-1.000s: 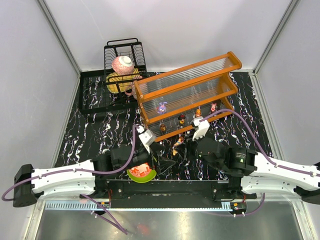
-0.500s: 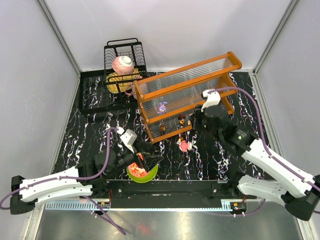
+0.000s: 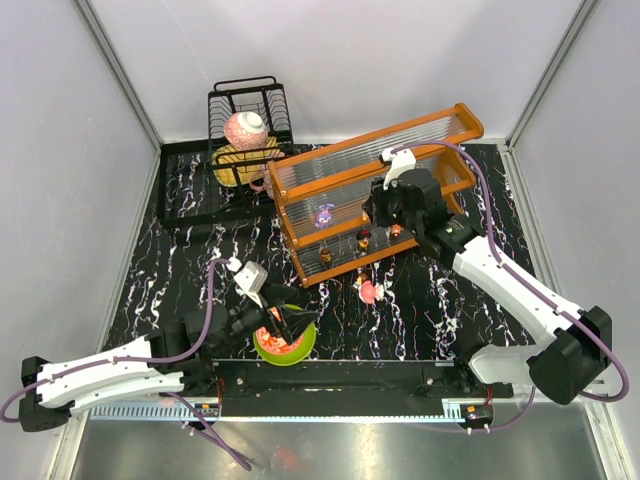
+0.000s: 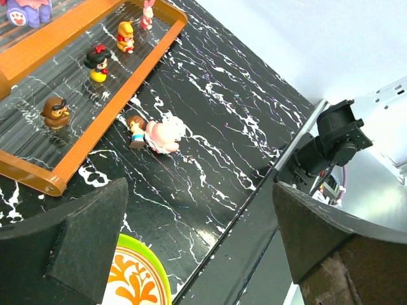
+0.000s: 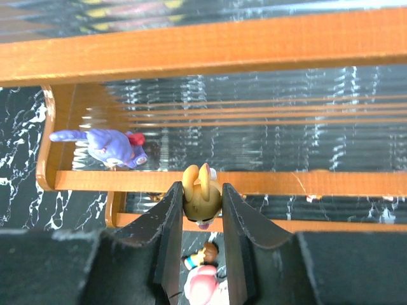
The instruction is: Place and organize the plastic toys onto the shelf
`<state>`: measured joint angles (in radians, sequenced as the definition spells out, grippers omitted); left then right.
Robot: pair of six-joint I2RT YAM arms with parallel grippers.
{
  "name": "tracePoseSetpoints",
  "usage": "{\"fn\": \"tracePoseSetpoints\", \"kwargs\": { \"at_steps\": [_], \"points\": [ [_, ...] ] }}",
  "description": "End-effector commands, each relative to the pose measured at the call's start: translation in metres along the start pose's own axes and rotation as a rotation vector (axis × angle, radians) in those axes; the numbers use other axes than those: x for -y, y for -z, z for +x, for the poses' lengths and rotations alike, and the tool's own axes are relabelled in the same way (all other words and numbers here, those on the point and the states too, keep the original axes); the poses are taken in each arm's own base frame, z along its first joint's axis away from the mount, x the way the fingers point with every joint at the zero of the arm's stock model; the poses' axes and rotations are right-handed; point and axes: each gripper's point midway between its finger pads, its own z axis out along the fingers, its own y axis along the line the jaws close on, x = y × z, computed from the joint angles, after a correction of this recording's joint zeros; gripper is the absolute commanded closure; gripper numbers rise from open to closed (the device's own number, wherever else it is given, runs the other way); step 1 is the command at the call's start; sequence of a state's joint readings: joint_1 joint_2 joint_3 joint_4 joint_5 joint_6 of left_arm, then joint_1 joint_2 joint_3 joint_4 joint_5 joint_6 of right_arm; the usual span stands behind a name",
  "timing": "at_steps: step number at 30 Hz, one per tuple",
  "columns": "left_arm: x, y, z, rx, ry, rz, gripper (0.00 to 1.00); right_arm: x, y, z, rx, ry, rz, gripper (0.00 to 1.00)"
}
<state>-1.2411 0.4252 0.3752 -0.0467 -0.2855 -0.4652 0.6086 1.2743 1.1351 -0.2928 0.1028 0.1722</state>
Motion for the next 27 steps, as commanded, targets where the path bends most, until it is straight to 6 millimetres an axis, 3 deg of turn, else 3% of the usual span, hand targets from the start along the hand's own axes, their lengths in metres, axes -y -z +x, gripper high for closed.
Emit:
{"fn": "tracePoseSetpoints", "kwargs": {
  "at_steps": [1,27],
  "points": [
    [-0.007,0.002,-0.006,0.035,0.005,-0.028,0.01,-0.011,0.001,-0.042,0.152,0.048,-0.074,1.0],
    [-0.019,0.008,0.005,0.039,0.011,-0.056,0.01,-0.005,-0.041,-0.021,0.164,0.075,-0.084,1.0]
  ]
}}
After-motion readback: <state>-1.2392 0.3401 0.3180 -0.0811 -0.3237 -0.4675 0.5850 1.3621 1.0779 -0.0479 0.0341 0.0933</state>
